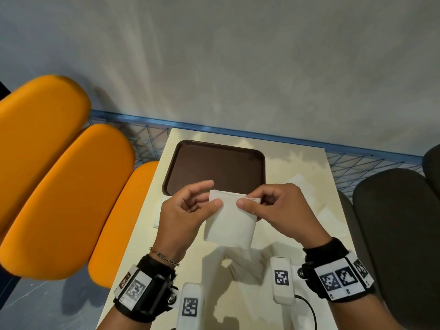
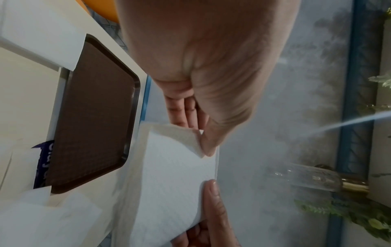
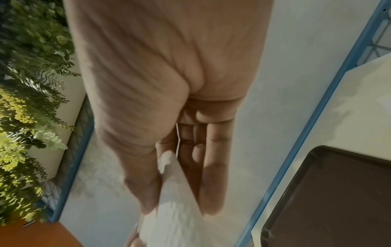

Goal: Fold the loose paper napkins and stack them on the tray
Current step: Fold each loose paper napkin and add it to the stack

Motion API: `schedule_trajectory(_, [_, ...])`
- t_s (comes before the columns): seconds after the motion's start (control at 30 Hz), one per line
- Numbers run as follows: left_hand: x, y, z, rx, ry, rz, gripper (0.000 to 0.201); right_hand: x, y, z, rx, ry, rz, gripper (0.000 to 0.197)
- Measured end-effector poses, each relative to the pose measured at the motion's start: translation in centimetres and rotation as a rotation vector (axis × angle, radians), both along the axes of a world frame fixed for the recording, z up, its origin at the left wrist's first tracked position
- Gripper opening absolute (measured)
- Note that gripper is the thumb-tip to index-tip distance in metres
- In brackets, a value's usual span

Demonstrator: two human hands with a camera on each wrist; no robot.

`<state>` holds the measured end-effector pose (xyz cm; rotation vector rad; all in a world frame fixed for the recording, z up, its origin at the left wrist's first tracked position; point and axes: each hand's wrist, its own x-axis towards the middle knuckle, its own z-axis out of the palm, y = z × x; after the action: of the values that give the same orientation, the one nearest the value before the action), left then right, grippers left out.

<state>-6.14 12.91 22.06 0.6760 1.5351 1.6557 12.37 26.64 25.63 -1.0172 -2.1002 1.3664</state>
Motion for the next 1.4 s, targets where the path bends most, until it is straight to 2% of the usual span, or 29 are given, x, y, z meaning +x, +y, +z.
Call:
schedule_trajectory(0.07, [0.0,0.1,0.0,0.002,-0.054,0.045,0.041,-0.2,-0.1,-0.2,-0.014,0.02,-0.029,0.011])
schedule_trajectory(0.23, [0.4,0.0,-0.7,-0.07,-0.014,0.102,0.034,-0.3,-0.4,-0.7,-0.008,0.041,-0.085,0.01])
schedule_trajectory(0.63, [2.0,0.7,-0.4,-0.053,-0.021,0.113,0.023,0.0,-0.4,-1.2,0.023,0.042,-0.159,0.014])
schedule_trajectory(0.87, [2.6,1.1,-0.8,-0.071,0.025,0.118,0.022,0.2,-0.4,-1.3,-0.043,0.067,-0.166,0.012])
schedule_trajectory(0.93, [2.7,1.2,-0.7,-0.069,-0.005,0.118,0.019,0.3,-0.4,-1.5,-0.1,0.094,-0.163,0.017])
schedule_trajectory(1.1, [2.5,1.5,-0.6,-0.072,-0.17,0.092,0.015,0.7,0.1,-1.3,-0.362,0.206,-0.093,0.05])
schedule_trajectory(1.17, [2.4,1.6,-0.6,-0.086,-0.236,0.057,0.017,0.8,0.2,-1.4,-0.439,0.221,-0.034,0.046])
schedule_trajectory(1.23, [2.5,1.8,-0.6,-0.106,-0.263,0.013,0.016,0.8,0.2,-1.6,-0.446,0.212,-0.011,0.034])
schedule_trajectory(1.4, [2.9,2.1,-1.0,-0.124,-0.262,-0.024,0.017,0.6,0.0,-2.3,-0.419,0.198,-0.112,0.02])
